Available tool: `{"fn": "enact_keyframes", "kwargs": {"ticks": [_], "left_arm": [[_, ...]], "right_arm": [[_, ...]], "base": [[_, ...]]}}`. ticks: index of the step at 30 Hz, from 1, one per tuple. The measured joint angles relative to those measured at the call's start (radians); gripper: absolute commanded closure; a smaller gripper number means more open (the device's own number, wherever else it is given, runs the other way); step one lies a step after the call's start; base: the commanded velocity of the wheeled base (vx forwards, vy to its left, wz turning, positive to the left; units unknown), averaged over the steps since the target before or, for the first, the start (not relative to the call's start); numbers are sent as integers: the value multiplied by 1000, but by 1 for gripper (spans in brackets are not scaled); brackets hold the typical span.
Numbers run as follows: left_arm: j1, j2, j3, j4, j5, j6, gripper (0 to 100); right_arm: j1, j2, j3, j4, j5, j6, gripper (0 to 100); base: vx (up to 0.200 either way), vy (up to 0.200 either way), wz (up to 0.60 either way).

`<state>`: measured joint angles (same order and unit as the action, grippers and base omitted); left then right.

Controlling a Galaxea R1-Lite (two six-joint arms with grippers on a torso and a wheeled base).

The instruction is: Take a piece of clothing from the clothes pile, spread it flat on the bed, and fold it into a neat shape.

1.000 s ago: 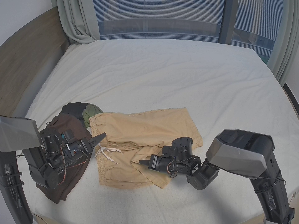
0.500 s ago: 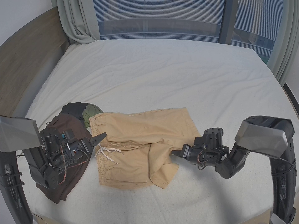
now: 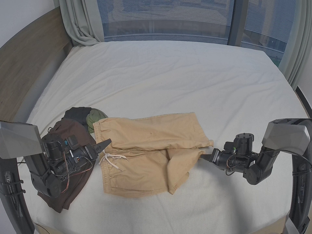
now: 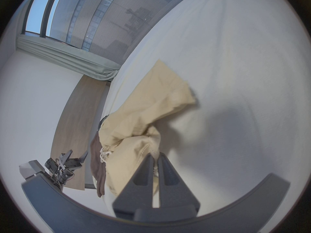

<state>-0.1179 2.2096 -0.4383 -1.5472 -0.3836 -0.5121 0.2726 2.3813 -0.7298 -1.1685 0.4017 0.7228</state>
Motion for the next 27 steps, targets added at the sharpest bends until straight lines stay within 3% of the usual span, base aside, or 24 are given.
{"fn": "enact_keyframes", "kwargs": {"ticks": [14, 27], "left_arm": [[-2, 1, 1, 0, 1, 0, 0], [-2, 6, 2, 0, -1, 0, 0]], "right_arm": [[-136, 12, -75, 79, 0, -92, 100], [-150, 50, -256, 203, 0, -154, 100]], "base": [[0, 0, 0], [0, 0, 0]]}}
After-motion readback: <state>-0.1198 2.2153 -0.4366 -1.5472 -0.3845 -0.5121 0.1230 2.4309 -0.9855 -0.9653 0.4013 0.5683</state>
